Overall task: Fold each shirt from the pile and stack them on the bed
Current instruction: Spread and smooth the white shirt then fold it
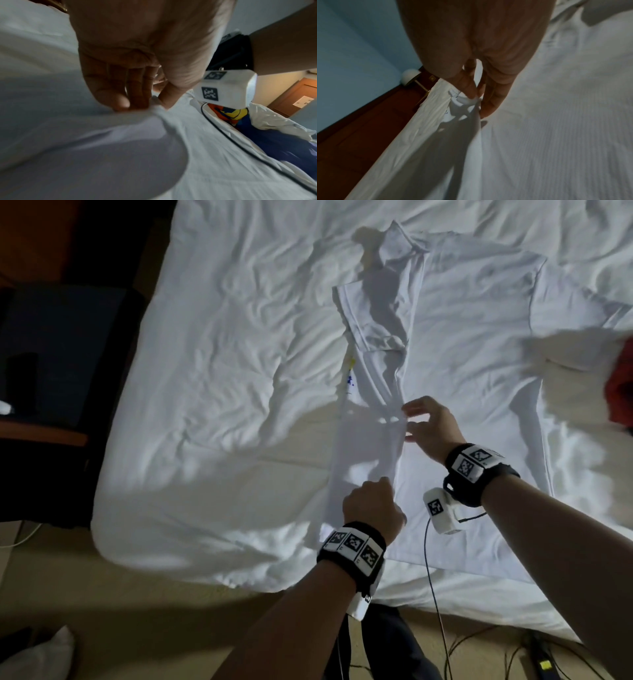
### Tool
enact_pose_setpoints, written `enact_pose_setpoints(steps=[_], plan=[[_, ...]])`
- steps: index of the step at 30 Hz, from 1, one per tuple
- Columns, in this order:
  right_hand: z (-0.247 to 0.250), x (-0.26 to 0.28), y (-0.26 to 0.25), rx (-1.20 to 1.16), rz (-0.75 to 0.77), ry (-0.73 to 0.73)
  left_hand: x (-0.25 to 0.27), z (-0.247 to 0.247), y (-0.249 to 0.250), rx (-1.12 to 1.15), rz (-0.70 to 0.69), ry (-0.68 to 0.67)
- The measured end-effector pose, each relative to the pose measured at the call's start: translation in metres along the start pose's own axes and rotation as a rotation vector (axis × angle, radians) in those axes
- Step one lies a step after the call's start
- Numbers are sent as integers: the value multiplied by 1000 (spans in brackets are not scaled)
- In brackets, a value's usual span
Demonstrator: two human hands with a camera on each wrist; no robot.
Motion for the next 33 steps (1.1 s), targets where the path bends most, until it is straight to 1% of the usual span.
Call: enact_pose_setpoints(steps=[2, 4, 7, 10, 14, 18, 22, 25, 27, 28, 29, 30, 31, 32, 33], plan=[[2, -2, 6, -80, -76, 20, -4, -6, -3, -3, 7, 15], [-1, -3, 12, -122, -144, -8, -6, -10, -5, -2, 5, 14], [-7, -8, 22, -97, -213, -51, -9, -15, -4, 12, -21, 7], [-9, -12, 22, 25, -174, -93, -11, -18, 2, 76, -45, 21], [-2, -12, 18, 116, -120, -92, -13, -23, 8, 129, -31, 27], [-1, -9, 25, 136, -133, -97, -13, -30, 8, 85, -22, -19], [-1, -6, 29, 100, -145, -52, -13, -32, 6, 103, -11, -42], [0, -2, 33, 122, -156, -12, -14, -37, 1, 133, 14, -67], [1, 0, 33, 127, -168, 4, -16, -40, -1, 145, 5, -80], [2, 1, 32, 129, -167, 23, -17, -39, -2, 143, -14, -56], [3, 3, 30, 148, -148, 55, -19, -36, -3, 110, -42, 3], [4, 7, 25, 214, -87, 101, -22, -28, -5, 64, -92, 118], [3, 12, 18, 316, 30, 153, -24, -19, -7, 15, -156, 259], [-1, 19, 10, 433, 172, 186, -26, -13, -11, -39, -221, 357], [-11, 29, 4, 550, 302, 165, -30, -14, -18, -109, -264, 372]])
Point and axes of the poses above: each hand's wrist, its own x-axis away from the middle knuckle, its own z-axis out of the back of the hand, y = z × x, the point moved 5 cm from there along -x, towards the middle knuckle, and after that the axes turned 4 degrees about y, right-handed, at the moved point
